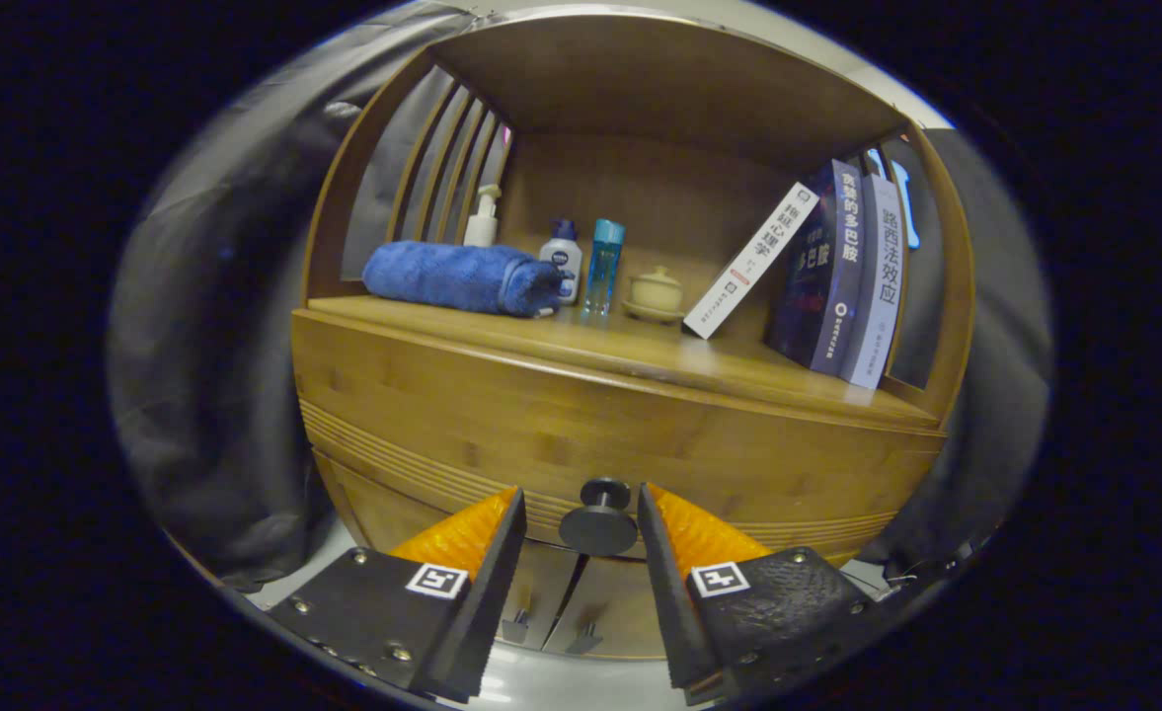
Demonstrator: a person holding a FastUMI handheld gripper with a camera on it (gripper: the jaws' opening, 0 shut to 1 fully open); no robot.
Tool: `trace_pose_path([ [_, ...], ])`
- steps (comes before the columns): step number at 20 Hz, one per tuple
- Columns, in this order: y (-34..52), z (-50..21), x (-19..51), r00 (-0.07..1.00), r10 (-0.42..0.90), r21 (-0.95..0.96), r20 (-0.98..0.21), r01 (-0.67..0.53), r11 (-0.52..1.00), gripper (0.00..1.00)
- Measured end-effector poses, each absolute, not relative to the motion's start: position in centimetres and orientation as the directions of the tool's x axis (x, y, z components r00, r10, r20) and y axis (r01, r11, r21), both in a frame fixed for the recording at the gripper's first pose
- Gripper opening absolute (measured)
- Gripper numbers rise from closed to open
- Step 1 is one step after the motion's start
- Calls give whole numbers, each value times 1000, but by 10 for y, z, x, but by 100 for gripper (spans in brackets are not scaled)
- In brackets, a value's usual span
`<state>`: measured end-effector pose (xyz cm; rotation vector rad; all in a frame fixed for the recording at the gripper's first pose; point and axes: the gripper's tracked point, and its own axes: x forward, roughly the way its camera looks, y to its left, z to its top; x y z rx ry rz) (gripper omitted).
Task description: Pull open the drawer, take out the items inside it, and place them on the countertop above the cabinet.
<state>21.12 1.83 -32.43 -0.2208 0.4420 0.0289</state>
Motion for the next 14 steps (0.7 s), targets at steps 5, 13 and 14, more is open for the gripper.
trace_pose_path([
  [5,8,-333,220,884,-80,-186,-461,-8,982,44],
  [13,5,-334,218,870,-152,-161,-469,86,983,33],
  [14,5,-333,216,871,-145,-173,-469,70,982,33],
])
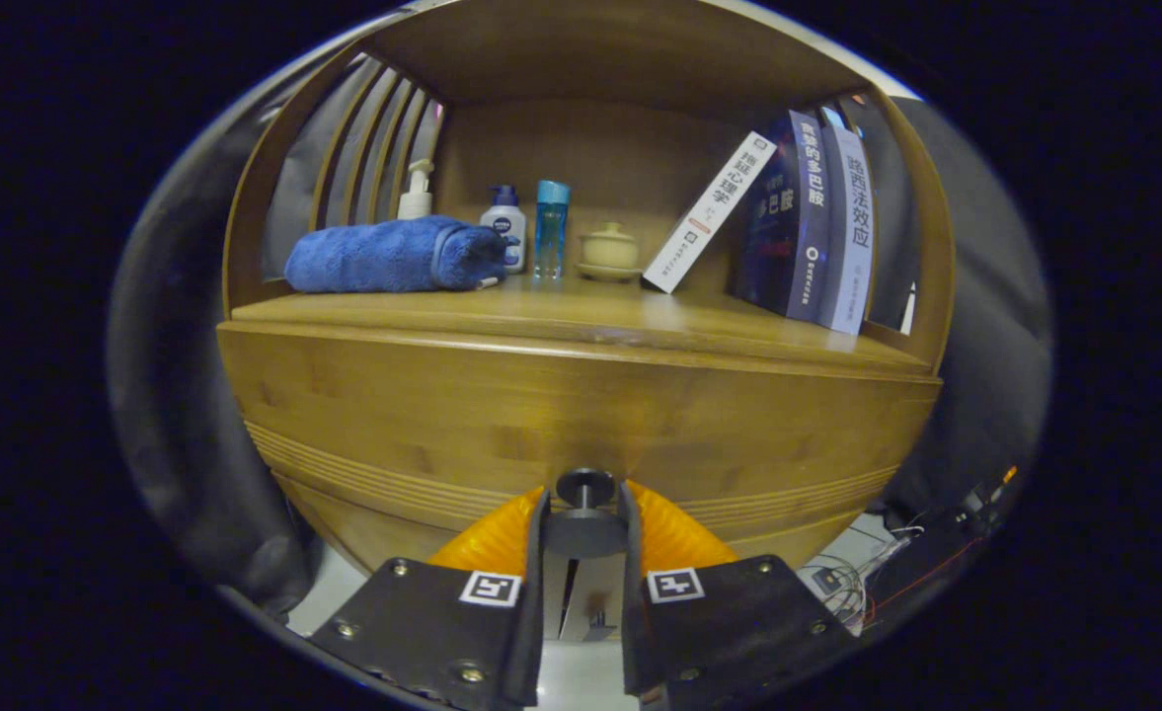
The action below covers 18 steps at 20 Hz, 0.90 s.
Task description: Pull open the drawer, take out the items inside it, and place them on the countertop above the cabinet.
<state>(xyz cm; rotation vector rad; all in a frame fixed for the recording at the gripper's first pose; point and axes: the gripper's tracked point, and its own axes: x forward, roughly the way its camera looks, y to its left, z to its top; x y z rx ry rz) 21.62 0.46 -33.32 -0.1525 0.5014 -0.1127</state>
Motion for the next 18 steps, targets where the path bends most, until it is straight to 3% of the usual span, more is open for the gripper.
trace_pose_path([
  [1,4,-332,216,873,-139,-181,-468,60,982,28],
  [18,10,-309,89,887,-85,-100,-454,45,994,28],
])
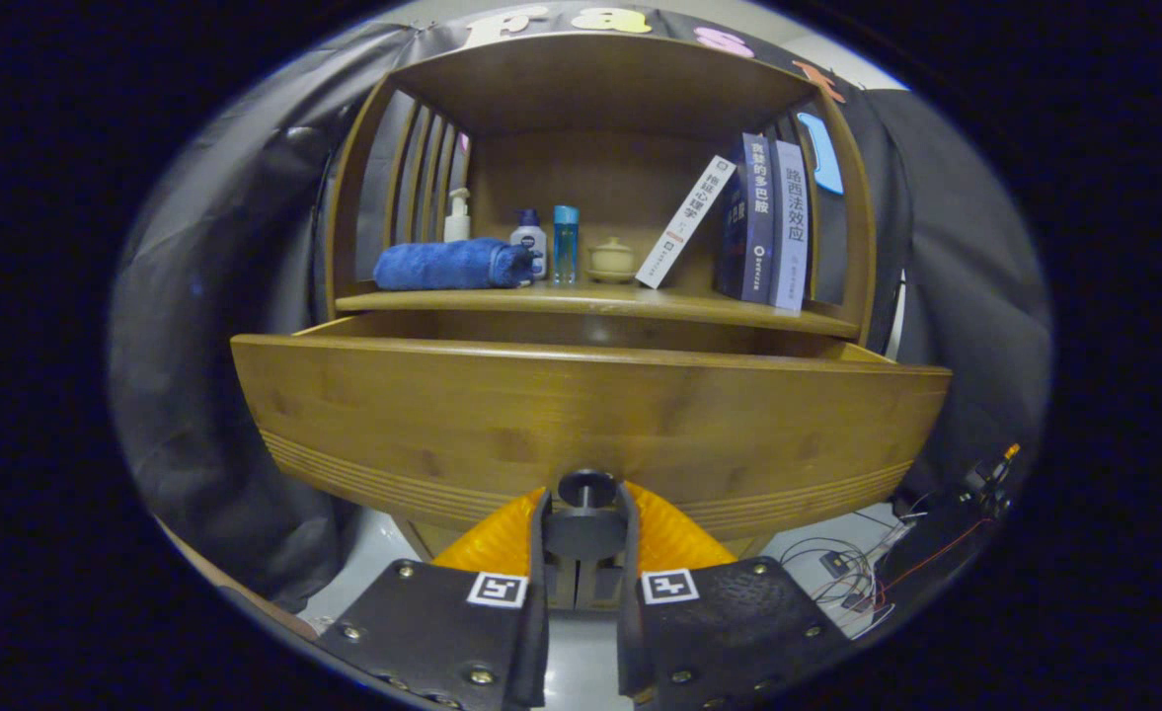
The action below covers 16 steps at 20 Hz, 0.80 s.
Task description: Pull open the drawer, take out the items inside it, and place them on the countertop above the cabinet.
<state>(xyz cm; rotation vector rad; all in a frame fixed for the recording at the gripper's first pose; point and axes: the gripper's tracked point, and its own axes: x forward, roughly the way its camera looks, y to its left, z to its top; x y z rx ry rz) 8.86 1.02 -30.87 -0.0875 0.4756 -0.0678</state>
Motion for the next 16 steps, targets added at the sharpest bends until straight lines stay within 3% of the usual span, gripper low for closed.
trace_pose_path([
  [16,32,-308,20,882,-16,-52,-472,-9,999,28],
])
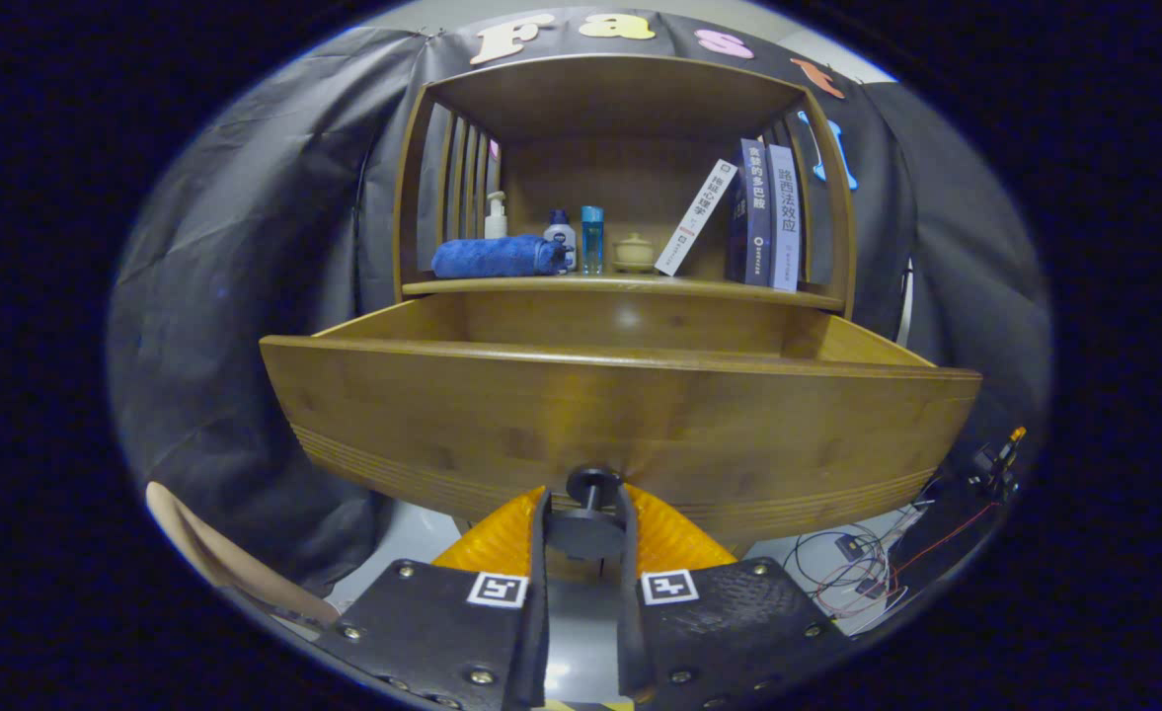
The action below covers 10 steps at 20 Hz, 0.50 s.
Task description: Pull open the drawer, take out the items inside it, and place them on the countertop above the cabinet.
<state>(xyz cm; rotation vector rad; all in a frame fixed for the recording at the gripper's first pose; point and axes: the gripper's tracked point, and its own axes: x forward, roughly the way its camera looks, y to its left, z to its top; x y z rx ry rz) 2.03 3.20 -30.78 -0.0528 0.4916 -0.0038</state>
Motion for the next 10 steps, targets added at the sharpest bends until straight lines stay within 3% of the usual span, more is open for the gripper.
trace_pose_path([
  [4,33,-308,20,876,-26,-94,-481,-22,995,28],
  [8,34,-292,8,887,-12,-118,-461,-48,992,44],
  [10,33,-266,-2,916,-5,-173,-401,-70,982,44],
])
